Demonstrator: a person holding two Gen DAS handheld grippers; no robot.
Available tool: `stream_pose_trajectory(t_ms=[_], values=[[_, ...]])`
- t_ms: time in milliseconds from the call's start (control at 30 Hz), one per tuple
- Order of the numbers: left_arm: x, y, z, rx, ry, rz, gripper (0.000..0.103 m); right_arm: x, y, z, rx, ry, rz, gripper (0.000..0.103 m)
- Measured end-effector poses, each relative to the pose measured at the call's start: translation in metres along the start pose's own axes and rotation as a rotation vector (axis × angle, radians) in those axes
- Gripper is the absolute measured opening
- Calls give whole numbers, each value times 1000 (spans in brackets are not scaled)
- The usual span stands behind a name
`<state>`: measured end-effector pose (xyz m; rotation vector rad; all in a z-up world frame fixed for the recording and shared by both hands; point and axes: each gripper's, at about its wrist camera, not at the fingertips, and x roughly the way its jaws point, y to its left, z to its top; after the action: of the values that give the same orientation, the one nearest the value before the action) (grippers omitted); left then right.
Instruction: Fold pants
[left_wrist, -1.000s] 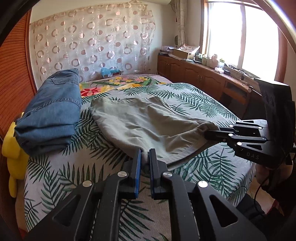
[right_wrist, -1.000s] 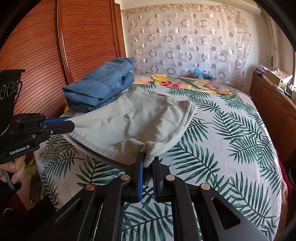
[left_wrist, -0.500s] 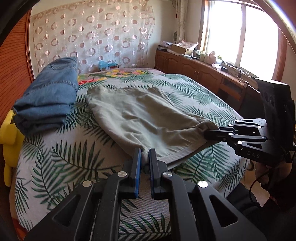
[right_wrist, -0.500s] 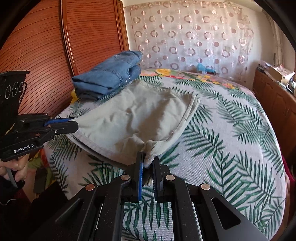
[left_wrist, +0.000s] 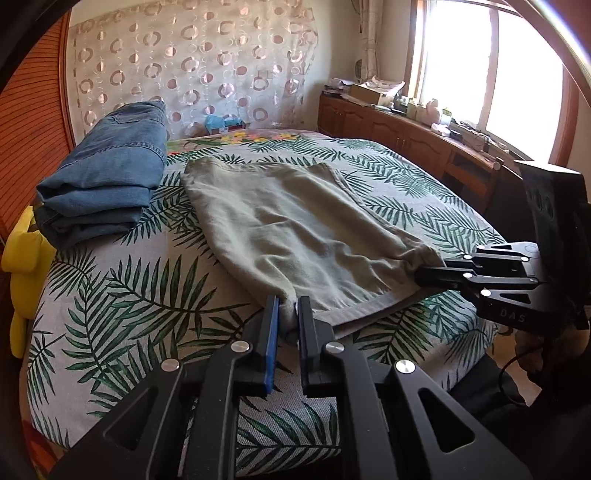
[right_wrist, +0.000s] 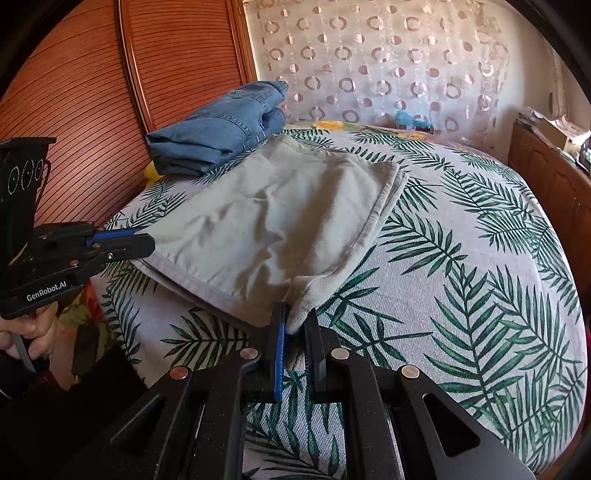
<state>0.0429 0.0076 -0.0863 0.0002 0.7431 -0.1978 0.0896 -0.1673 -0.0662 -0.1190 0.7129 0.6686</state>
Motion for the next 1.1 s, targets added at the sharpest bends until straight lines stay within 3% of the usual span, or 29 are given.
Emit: stream_pose_trajectory(t_ms=[67, 133, 233, 300, 367, 500, 767, 1033, 1100], values=[[1, 2, 0, -9, -1, 0, 16, -1, 0, -1, -1, -1, -5, 8], [2, 5, 0, -17, 2, 8, 33, -2, 0, -1, -6, -3, -11, 8], [5, 9, -2, -30, 5, 2, 48, -2, 1, -1, -6, 1, -19, 11], [7, 10, -3, -36, 14, 5, 48, -3, 2, -1, -6, 2, -42, 25], [11, 11, -6, -36, 17, 22, 48, -6, 1, -1, -3, -3, -50, 32], [16, 14, -10, -50, 36, 7, 48, -12, 0, 0, 1, -24, -48, 38], [21, 16, -18, -59, 60, -23, 39, 4, -13, -3, 61, 27, -43, 39], [19, 12, -19, -51, 53, -54, 18, 8, -6, -4, 39, 34, -14, 38], [18, 12, -18, -51, 48, -51, 12, 8, -4, -4, 29, 37, 18, 23]])
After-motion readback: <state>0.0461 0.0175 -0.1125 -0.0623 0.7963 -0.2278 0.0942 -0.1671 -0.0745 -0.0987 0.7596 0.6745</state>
